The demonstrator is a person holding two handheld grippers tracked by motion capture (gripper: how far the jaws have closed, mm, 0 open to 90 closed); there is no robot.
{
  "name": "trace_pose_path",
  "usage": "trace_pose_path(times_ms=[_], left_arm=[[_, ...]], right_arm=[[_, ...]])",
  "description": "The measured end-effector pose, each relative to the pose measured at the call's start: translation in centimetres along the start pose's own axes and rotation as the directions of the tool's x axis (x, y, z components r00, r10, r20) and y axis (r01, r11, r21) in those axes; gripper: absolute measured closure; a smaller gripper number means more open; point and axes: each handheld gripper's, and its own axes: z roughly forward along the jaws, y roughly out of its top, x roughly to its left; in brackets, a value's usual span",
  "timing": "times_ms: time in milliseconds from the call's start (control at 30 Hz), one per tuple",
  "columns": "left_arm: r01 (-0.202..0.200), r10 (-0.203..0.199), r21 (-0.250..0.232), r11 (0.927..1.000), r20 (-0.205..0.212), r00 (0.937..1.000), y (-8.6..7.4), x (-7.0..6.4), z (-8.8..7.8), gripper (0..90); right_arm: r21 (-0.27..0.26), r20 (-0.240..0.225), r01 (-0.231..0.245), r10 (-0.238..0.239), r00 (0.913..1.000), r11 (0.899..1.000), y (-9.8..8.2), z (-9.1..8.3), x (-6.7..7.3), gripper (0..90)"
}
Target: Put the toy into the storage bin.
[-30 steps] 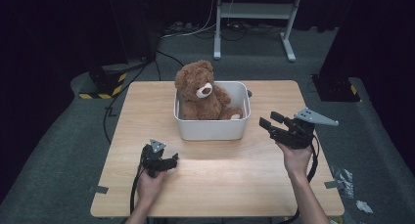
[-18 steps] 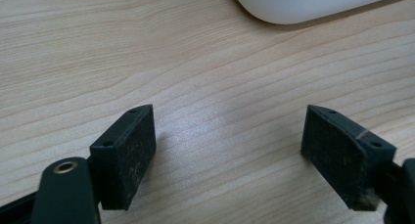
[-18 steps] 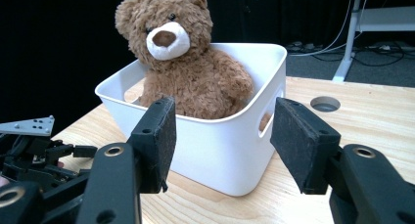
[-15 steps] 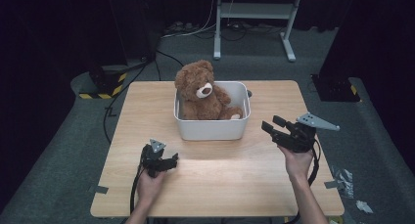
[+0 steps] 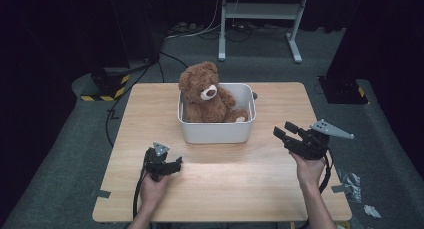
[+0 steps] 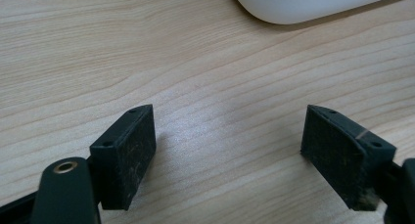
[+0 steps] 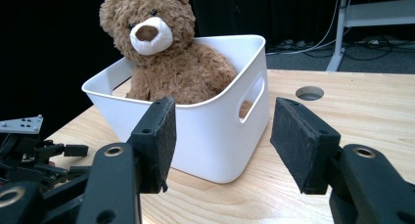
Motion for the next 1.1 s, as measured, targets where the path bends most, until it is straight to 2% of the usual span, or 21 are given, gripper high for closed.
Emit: trace_pose_path(times_ms=[567,1100], left_arm=[[0.0,0.0,0.0,1.0,0.001,1.0,0.0,0.0,0.0,20.6],[0.0,0.0,0.0,1.0,0.0,1.0,0.0,0.0,0.0,20.6]], right_arm=[[0.016,0.016,-0.025,0.025,0.9996,1.0,-1.5,-0.2,-0.9,42.1],[0.037,0.021,-0.045,0.045,0.9988,0.998,-2.8,0.4,-1.5,42.1]])
